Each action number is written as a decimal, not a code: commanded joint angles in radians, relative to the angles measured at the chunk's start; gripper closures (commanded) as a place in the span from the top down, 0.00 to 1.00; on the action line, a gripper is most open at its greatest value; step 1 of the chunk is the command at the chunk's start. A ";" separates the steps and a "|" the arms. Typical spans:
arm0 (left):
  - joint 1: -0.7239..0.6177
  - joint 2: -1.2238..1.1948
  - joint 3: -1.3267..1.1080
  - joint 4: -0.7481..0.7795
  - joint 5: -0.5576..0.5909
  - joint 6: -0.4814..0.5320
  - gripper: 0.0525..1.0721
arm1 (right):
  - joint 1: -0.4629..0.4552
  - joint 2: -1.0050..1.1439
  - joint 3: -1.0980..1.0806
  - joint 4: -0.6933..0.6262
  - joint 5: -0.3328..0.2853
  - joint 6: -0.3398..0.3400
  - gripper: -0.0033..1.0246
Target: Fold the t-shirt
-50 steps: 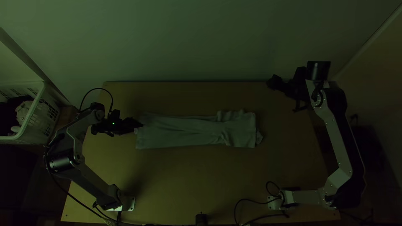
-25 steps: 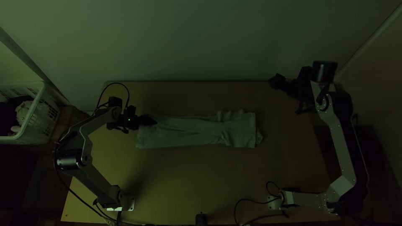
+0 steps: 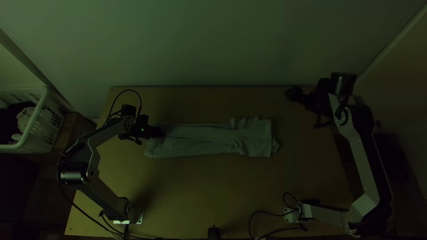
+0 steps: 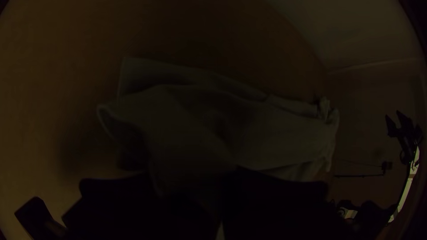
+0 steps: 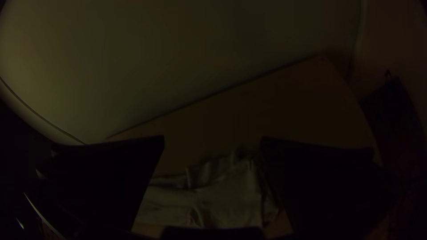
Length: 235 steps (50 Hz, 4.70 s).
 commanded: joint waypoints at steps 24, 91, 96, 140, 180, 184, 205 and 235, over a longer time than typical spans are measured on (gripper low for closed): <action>0.343 -0.087 0.165 -0.303 -0.082 0.249 0.03 | 0.029 -0.111 -0.197 0.166 0.100 -0.072 0.96; -0.123 -0.155 0.781 -0.831 -0.370 0.068 0.03 | 0.000 -0.266 -0.363 0.216 0.104 -0.072 0.96; -0.191 -0.123 0.816 -0.836 -0.385 0.018 0.03 | -0.002 -0.286 -0.374 0.216 0.104 -0.066 0.96; -0.654 0.266 1.136 -0.845 -0.533 -0.234 0.03 | -0.020 -0.419 -0.470 0.213 0.133 -0.040 0.96; -0.903 0.373 1.229 -0.626 -0.399 -0.291 0.96 | -0.027 -0.514 -0.648 0.230 0.135 -0.043 0.96; -0.898 0.371 1.229 -0.632 -0.398 -0.289 0.96 | -0.034 -0.516 -0.656 0.241 0.135 -0.049 0.96; -0.731 0.220 1.199 -0.610 -0.467 -0.232 0.96 | -0.023 -0.511 -0.628 0.338 0.133 -0.115 0.96; -0.222 -0.281 0.903 -0.521 -0.471 -0.091 0.96 | -0.028 -0.517 -0.420 0.497 0.135 -0.314 0.96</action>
